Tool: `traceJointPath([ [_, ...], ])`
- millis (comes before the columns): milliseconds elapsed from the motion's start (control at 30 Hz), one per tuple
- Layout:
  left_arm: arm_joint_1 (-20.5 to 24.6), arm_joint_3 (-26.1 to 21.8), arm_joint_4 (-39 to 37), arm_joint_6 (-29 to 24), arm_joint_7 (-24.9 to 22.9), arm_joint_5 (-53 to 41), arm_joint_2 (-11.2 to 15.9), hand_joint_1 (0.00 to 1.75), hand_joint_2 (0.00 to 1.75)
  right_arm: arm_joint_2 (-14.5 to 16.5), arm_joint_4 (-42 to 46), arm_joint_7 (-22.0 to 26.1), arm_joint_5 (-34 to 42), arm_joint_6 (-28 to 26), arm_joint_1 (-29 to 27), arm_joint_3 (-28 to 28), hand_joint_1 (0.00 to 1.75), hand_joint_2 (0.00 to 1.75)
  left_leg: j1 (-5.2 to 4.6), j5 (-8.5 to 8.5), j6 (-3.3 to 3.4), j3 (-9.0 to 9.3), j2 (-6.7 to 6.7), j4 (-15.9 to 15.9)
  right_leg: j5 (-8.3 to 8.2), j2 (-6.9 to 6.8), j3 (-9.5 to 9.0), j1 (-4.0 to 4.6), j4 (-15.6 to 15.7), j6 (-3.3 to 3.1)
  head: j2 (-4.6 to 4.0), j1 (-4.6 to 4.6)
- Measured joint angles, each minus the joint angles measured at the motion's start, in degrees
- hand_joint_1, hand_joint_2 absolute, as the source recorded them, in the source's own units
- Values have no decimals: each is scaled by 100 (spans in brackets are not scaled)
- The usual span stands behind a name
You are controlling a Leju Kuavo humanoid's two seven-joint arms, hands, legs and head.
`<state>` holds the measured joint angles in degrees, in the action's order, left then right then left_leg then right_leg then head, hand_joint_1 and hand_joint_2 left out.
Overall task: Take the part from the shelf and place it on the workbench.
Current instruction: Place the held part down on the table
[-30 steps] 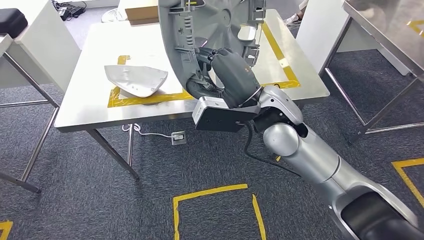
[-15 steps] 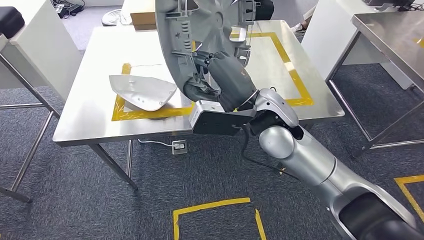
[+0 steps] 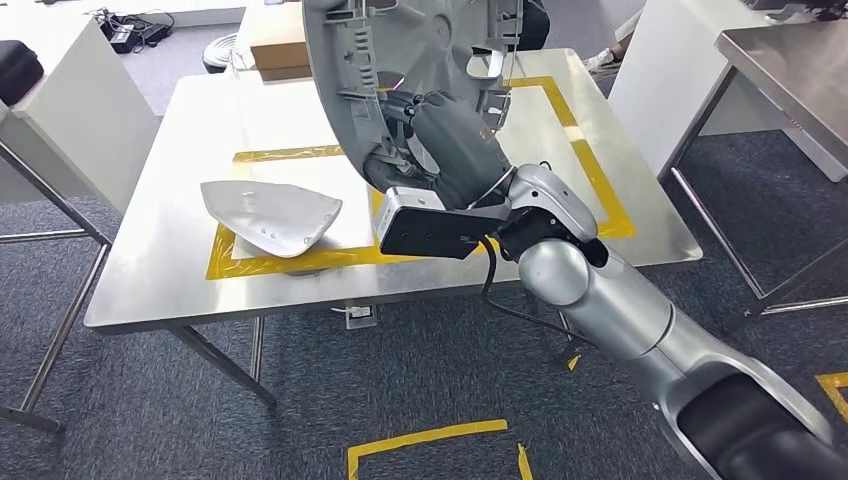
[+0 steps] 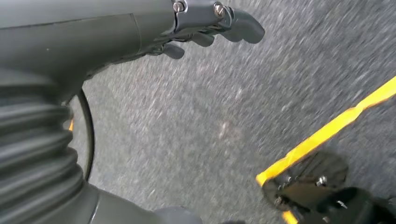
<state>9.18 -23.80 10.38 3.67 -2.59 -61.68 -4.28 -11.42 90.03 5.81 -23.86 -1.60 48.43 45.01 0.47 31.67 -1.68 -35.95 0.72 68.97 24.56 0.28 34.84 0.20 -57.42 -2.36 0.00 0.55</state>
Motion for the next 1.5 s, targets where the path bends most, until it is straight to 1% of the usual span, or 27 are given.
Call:
traceJointPath([
  [33,-6,0,-1,0,-1,0,-1,0,175,4,-4,2,1,3,8,3,175,175,8,108,-23,-238,-5,310,49,4,-46,-1,-2,-2,0,-1],
  [67,-17,0,-1,0,-2,0,2,0,175,7,-11,2,2,5,9,7,175,175,15,171,-42,-430,-9,503,103,9,-101,-3,-5,4,0,-1],
  [100,-27,0,-1,0,-3,0,4,0,175,8,-21,-1,3,6,4,10,175,175,18,145,-49,-536,-14,517,160,15,-166,-8,-10,14,0,-1],
  [133,-34,-1,-1,-1,-3,0,7,0,175,9,-31,-4,5,2,-5,13,175,175,21,-1,-51,-549,-22,341,221,20,-242,-14,-13,28,0,-1],
  [167,-37,-2,-1,-3,-3,0,9,0,175,13,-39,-6,2,-8,-16,15,175,175,23,-260,-47,-488,-31,11,287,21,-326,-20,-16,47,0,-2],
  [200,-44,-3,-3,-4,-3,1,11,0,175,19,-48,-6,-8,-28,-29,17,175,175,23,-573,-36,-417,-41,-383,353,22,-406,-20,-26,69,0,-2],
  [233,-46,-7,-8,-7,-2,1,13,0,175,27,-56,-4,-27,-53,-41,21,175,175,17,-793,-7,-342,-49,-717,413,25,-457,-15,-40,95,0,-8],
  [267,-49,-11,-12,-8,5,2,13,0,175,35,-69,-5,-60,-77,-53,25,175,175,11,-946,35,-293,-52,-931,466,28,-483,-7,-55,125,0,-11],
  [300,-54,-17,-16,-8,17,2,12,0,175,42,-82,-13,-98,-97,-66,27,175,175,3,-992,77,-276,-50,-1021,503,32,-488,3,-66,154,0,-14],
  [333,-54,-25,-17,-9,32,1,8,0,175,48,-96,-30,-137,-108,-79,28,175,175,0,-967,108,-260,-43,-1023,532,36,-483,7,-69,167,0,-16],
  [433,-52,-46,-19,-9,64,-1,-3,0,175,55,-155,-80,-197,-125,-122,20,175,175,3,-980,130,-264,-7,-1017,551,36,-504,10,-40,146,0,-8],
  [533,-39,-54,-17,-9,83,-12,-2,0,175,71,-259,-114,-278,-96,-146,1,175,175,1,-938,176,-263,29,-1022,552,25,-543,11,17,139,0,-7],
  [633,-35,-55,-17,-8,109,-46,-9,0,175,156,-618,-167,-486,5,-144,-86,175,175,-1,-921,204,-260,49,-1024,578,9,-578,11,74,136,0,-7],
  [700,-33,-56,-17,-7,125,-79,-13,0,175,260,-1055,-169,-620,88,-120,-198,175,175,-4,-920,211,-255,55,-1024,580,0,-585,10,83,165,0,-7],
  [800,-20,-57,-15,4,149,-127,-14,0,175,463,-1962,-180,-801,215,65,-387,175,175,-10,-932,222,-251,52,-1023,566,-2,-584,5,85,240,0,-8],
  [900,2,-57,-15,21,156,-161,-19,0,175,678,-3033,-211,-1023,261,404,-522,175,175,-9,-952,219,-244,48,-1024,551,-1,-582,5,80,270,0,-9],
  [1067,11,-57,-15,46,156,-214,-34,0,175,1004,-4760,-480,-1540,338,931,-609,175,175,-6,-970,203,-229,49,-1026,543,-2,-586,7,62,275,0,-10],
  [1167,11,-57,-15,48,157,-234,-39,0,175,1120,-5522,-597,-1776,457,1109,-609,175,175,-6,-973,198,-227,49,-1028,542,-2,-588,7,55,275,0,-9],
  [1400,43,-57,-15,84,159,-286,-40,0,175,1348,-6612,-755,-2329,1060,1280,-479,175,175,-5,-972,197,-221,43,-1036,545,1,-583,8,51,272,0,-9],
  [1500,73,-57,-15,95,161,-303,-43,0,175,1455,-6866,-811,-2447,1156,1255,-355,175,175,-5,-973,195,-221,41,-1040,546,1,-578,8,47,270,0,-9],
])
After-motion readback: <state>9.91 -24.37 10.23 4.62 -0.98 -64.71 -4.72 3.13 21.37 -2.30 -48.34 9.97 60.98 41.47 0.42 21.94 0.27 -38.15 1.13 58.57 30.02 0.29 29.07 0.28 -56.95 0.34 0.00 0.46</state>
